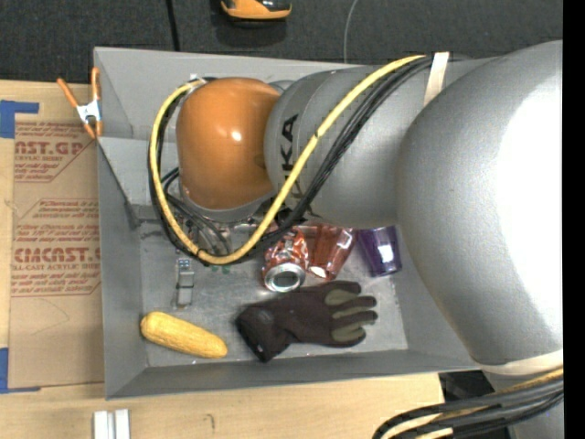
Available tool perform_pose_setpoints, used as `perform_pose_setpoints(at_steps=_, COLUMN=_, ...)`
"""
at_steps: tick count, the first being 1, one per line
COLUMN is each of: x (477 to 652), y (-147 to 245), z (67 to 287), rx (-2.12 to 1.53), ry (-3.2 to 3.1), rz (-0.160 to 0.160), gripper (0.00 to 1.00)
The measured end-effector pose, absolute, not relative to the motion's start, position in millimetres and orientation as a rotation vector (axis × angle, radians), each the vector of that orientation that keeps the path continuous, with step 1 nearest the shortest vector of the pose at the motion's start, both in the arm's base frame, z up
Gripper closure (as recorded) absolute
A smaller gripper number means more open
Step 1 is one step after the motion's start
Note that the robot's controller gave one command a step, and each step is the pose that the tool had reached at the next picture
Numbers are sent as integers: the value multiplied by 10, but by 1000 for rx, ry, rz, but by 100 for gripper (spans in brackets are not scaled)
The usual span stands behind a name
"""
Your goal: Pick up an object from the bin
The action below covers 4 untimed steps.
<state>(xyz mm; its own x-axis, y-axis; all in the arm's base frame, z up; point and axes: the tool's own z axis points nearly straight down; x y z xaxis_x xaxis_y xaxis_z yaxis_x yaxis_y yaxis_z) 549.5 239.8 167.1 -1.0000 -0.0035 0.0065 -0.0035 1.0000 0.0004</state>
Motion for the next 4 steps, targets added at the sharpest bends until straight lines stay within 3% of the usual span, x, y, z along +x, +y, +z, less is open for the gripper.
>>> perform_pose_setpoints(at_steps=1, x=5517, y=2385, z=1719, rx=1, ry=-3142, rz=-3, gripper=0)
perform_pose_setpoints(at_steps=2, x=5065, y=2462, z=1414, rx=-105, ry=-3141, rz=-1, gripper=0)
perform_pose_setpoints(at_steps=3, x=4800, y=2401, z=1170, rx=-473, ry=-3105, rz=-1, gripper=0)
perform_pose_setpoints(at_steps=4, x=4776, y=2410, z=1125, rx=-496, ry=-3101, rz=-1, gripper=0)
